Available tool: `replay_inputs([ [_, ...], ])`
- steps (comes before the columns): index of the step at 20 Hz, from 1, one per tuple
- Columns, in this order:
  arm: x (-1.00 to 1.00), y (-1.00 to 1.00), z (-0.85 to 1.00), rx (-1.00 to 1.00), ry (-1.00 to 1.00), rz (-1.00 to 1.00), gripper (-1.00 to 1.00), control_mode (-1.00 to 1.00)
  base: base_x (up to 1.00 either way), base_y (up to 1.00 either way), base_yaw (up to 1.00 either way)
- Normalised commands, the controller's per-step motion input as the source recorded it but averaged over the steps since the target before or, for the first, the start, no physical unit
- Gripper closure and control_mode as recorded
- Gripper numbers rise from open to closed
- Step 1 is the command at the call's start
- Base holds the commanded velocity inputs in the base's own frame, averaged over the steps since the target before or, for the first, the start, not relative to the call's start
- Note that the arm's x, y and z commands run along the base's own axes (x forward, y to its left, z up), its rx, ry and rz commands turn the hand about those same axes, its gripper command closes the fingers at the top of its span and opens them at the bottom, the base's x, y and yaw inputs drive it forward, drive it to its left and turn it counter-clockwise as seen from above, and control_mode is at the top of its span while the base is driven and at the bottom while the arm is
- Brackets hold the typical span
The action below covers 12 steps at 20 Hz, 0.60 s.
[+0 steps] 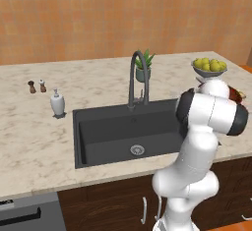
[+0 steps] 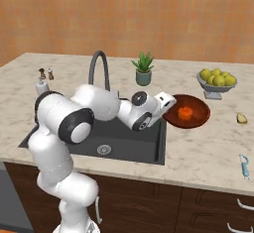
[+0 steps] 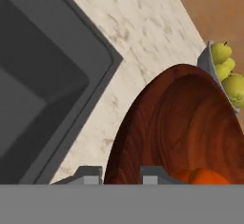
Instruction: Pick the squash from the sink and place it in the bowl. Then pick the bowl and place it in the microwave. Then close the microwave door and press the start button.
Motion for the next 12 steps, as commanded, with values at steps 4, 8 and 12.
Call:
replay_inputs([
  [4,-0.69,-0.02,0.95,-0.07,-0.04,0.53,1.00,-1.00,0.00,0.00,0.00],
  [8,-0.90,0.00,0.92,-0.06,0.00,0.54,1.00,-1.00,0.00,0.00,0.00],
  [12,-1.00,0.16,0.77,-0.18,0.00,0.50,1.00,-1.00,0.00,0.00,0.00],
])
